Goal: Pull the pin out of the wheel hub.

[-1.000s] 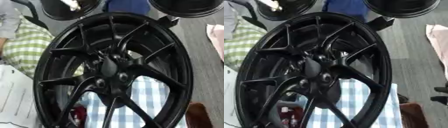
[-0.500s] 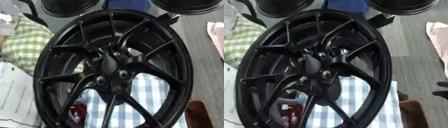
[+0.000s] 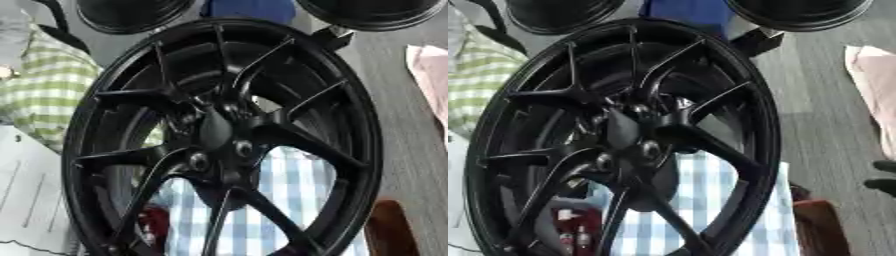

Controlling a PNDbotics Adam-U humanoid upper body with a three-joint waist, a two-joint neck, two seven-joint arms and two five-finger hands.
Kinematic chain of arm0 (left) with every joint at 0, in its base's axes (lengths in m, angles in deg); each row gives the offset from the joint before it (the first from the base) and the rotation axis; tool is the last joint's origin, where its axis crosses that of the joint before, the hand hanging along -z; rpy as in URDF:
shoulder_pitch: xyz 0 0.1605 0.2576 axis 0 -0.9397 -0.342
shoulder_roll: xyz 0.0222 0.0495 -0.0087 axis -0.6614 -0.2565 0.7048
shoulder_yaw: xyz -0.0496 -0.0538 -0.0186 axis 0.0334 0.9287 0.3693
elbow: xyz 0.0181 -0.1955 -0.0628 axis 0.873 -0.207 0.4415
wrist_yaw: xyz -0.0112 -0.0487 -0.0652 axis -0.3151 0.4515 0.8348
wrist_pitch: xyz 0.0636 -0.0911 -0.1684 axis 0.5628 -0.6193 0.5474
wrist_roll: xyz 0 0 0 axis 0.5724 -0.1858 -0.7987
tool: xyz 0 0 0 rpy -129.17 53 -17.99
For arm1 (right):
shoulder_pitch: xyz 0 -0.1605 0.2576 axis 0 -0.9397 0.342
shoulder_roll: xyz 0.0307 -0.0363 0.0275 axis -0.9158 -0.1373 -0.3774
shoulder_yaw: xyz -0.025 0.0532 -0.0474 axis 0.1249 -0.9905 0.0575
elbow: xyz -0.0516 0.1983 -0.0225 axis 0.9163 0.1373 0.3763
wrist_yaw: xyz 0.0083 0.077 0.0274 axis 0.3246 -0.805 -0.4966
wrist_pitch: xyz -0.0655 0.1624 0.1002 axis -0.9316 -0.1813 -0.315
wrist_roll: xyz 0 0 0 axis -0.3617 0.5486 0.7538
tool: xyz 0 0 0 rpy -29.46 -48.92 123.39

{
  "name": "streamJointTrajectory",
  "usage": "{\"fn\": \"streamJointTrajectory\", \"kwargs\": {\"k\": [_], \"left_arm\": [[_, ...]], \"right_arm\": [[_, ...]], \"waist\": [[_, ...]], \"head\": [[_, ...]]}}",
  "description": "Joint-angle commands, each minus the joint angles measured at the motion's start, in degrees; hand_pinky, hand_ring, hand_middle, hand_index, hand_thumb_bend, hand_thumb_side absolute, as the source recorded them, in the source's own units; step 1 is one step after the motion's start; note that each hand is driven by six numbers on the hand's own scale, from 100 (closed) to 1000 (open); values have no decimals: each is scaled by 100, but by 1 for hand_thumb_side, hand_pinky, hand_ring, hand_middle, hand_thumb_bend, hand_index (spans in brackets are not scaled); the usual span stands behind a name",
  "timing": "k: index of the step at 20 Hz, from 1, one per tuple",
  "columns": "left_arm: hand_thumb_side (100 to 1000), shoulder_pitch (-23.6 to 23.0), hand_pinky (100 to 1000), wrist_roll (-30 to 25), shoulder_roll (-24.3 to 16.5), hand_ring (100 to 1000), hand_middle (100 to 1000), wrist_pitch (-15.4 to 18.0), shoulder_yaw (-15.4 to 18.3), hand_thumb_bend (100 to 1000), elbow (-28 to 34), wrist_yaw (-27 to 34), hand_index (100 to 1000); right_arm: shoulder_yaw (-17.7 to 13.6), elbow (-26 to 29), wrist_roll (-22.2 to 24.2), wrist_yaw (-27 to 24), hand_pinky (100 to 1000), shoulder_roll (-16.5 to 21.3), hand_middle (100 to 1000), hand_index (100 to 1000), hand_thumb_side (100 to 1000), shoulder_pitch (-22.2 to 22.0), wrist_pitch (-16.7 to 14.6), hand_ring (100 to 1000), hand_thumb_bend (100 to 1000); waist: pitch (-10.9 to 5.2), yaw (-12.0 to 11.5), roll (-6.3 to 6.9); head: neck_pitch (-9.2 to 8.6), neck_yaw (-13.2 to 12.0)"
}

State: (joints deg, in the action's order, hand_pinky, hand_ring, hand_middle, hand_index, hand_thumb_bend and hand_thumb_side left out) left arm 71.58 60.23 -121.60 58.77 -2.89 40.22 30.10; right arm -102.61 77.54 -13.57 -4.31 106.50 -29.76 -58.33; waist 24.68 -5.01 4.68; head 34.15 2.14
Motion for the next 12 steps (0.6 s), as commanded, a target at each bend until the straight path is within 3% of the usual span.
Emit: {"fn": "streamJointTrajectory", "kwargs": {"k": [1, 3, 4, 5, 9, 12], "left_arm": [[915, -47, 894, 304, -117, 773, 780, 28, 170, 910, -50, 120, 895], [971, -83, 886, 436, -97, 758, 765, -25, 196, 775, -45, 191, 869], [950, -92, 885, 516, -81, 749, 749, -54, 212, 614, -28, 263, 852], [908, -94, 882, 617, -63, 734, 730, -76, 231, 532, -1, 359, 835], [781, -78, 859, 1180, 20, 667, 649, -72, 289, 430, 180, 825, 775], [708, -67, 850, 1729, 213, 631, 615, 214, 327, 378, 672, 1355, 743]], "right_arm": [[-27, 108, 1, -12, 812, 51, 684, 615, 848, 6, -15, 576, 100], [-33, 108, -6, -16, 812, 54, 684, 615, 848, 12, -23, 576, 100], [-34, 108, -7, -20, 812, 58, 684, 615, 846, 18, -27, 576, 100], [-35, 108, -8, -23, 812, 62, 684, 615, 845, 21, -31, 576, 100], [-42, 108, -15, -30, 811, 73, 684, 614, 844, 26, -47, 575, 100], [-48, 108, -23, -35, 811, 76, 684, 614, 842, 34, -67, 575, 100]], "waist": [[-620, -5, -87], [-624, -11, -90], [-627, -13, -92], [-629, -15, -94], [-631, -15, -100], [-625, -19, -103]], "head": [[-36, -12], [-31, -28], [-33, -33], [-37, -33], [-53, -51], [-48, -65]]}}
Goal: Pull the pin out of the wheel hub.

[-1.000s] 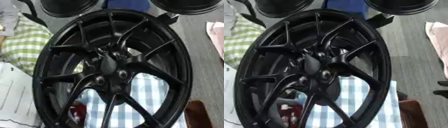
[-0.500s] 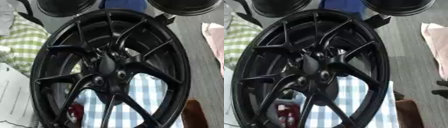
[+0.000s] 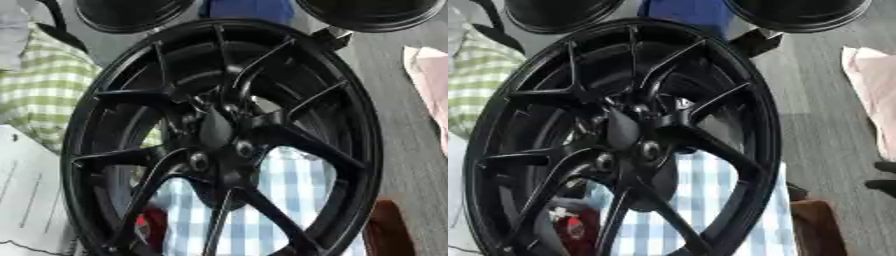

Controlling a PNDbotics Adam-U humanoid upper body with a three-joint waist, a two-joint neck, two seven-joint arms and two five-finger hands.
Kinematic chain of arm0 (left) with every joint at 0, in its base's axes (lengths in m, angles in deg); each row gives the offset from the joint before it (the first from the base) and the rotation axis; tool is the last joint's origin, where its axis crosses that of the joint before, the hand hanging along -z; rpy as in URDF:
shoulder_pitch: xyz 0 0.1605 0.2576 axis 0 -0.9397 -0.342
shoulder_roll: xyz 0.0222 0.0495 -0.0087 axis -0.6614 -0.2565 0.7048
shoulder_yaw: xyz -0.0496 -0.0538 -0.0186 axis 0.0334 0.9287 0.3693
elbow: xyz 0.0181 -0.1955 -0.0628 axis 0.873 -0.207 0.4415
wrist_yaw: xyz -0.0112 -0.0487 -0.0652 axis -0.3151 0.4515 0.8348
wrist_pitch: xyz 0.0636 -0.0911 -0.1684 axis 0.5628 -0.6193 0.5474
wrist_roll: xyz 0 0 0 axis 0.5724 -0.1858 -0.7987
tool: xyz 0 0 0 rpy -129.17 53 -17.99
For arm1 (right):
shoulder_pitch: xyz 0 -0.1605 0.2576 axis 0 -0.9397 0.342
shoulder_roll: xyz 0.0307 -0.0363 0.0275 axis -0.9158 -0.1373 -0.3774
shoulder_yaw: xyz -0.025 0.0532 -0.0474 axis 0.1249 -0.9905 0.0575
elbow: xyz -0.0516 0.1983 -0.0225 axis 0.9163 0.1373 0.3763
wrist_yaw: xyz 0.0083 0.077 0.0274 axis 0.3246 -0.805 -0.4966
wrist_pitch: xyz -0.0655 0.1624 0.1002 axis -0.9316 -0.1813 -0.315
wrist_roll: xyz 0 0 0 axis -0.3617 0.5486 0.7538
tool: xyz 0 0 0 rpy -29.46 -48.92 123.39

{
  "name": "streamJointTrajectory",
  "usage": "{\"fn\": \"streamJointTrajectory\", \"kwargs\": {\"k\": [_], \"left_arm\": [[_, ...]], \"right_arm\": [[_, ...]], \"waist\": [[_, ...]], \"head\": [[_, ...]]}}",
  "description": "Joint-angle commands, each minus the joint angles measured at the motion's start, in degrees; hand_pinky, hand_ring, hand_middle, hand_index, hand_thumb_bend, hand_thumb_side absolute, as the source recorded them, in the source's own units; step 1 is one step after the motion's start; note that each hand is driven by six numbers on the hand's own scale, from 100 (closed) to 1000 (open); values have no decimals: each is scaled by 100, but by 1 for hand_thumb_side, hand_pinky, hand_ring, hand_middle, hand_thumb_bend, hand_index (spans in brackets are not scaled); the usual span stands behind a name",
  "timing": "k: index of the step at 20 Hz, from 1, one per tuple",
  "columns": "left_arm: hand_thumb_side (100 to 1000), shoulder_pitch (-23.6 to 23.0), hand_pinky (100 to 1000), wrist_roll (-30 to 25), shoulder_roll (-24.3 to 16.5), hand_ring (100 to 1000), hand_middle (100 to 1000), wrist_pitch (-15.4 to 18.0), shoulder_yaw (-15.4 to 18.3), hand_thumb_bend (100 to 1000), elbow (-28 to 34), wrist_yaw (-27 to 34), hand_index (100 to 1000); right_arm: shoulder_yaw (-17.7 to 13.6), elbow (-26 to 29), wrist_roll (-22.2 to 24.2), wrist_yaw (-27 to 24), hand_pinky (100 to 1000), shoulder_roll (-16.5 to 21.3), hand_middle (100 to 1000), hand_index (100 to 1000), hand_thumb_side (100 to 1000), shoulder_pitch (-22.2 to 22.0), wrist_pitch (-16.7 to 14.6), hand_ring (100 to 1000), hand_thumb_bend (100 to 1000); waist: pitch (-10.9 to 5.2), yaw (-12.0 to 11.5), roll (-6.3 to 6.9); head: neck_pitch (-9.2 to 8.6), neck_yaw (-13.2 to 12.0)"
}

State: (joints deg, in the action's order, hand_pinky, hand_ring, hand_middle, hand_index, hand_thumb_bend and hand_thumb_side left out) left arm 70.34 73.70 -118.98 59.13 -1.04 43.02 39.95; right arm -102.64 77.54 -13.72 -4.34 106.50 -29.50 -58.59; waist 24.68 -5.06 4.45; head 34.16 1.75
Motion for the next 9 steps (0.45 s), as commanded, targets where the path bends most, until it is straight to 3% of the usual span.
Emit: {"fn": "streamJointTrajectory", "kwargs": {"k": [1, 4, 9], "left_arm": [[687, 49, 849, 541, 57, 627, 614, 316, 141, 374, 628, 538, 739], [655, -29, 850, 884, 512, 627, 617, 668, 76, 371, 1409, 870, 742], [642, -233, 857, 1136, 1691, 629, 620, 847, -12, 388, 2480, 966, 744]], "right_arm": [[-42, 108, -5, -36, 810, 83, 684, 614, 841, 18, -52, 575, 100], [-19, 108, 24, -58, 810, 108, 684, 614, 839, 66, -84, 575, 100], [45, 108, 85, -128, 812, 117, 681, 613, 830, 179, -179, 572, 100]], "waist": [[-623, -15, -79], [-621, 0, -82], [-616, 63, -104]], "head": [[-48, -34], [-69, -60], [-91, -145]]}}
